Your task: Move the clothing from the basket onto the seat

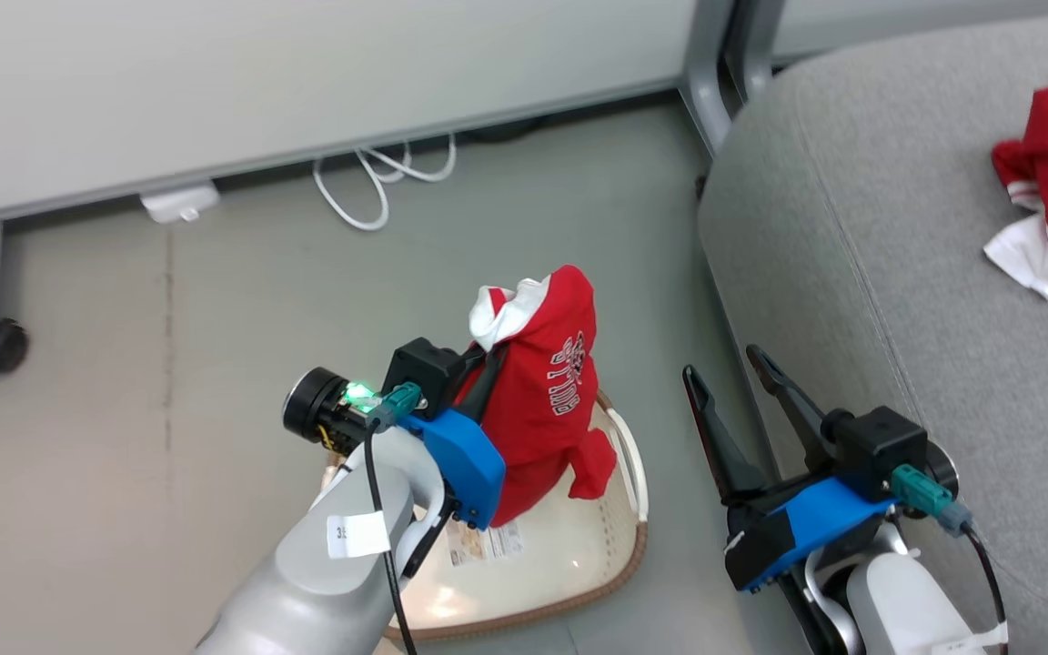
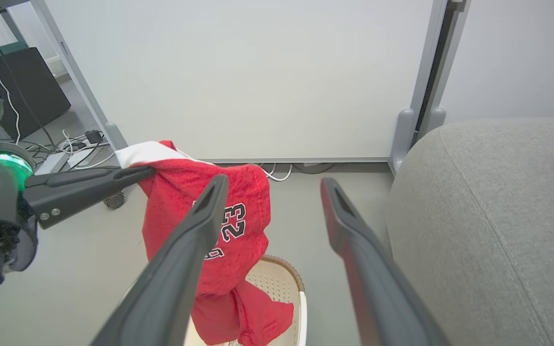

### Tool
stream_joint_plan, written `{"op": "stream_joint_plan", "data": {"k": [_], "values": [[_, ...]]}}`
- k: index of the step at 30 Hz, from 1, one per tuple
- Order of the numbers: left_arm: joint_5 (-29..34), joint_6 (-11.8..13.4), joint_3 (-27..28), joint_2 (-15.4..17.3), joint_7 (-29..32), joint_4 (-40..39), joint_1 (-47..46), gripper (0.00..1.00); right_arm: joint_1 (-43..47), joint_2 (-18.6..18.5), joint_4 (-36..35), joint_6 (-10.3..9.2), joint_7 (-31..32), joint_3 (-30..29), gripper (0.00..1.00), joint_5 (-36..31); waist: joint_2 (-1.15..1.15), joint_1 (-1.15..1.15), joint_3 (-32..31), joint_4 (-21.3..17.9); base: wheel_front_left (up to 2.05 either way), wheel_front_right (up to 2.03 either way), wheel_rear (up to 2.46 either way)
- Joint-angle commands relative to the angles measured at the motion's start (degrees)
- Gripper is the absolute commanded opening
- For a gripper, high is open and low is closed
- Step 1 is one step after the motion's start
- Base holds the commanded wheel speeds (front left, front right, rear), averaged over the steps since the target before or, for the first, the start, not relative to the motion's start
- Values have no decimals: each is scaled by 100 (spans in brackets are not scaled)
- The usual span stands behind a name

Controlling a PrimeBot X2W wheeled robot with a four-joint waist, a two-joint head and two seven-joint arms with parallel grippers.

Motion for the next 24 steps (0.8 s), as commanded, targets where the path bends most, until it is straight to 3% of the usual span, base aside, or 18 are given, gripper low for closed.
{"op": "stream_joint_plan", "data": {"k": [1,13,24], "values": [[16,-27,7,-19,-17,-75,55,0,126,-8,-21,1,19,-13,100,-9,-1,2,-433,352,0,0,0],[-271,-95,-344,-21,-17,-840,-131,0,725,-8,-111,1,258,-157,100,118,-1,2,-1281,648,0,0,0],[-824,-103,-885,-20,-17,-1100,-658,0,908,-8,-265,1,424,-131,100,150,-1,2,-1499,785,0,0,0]]}}
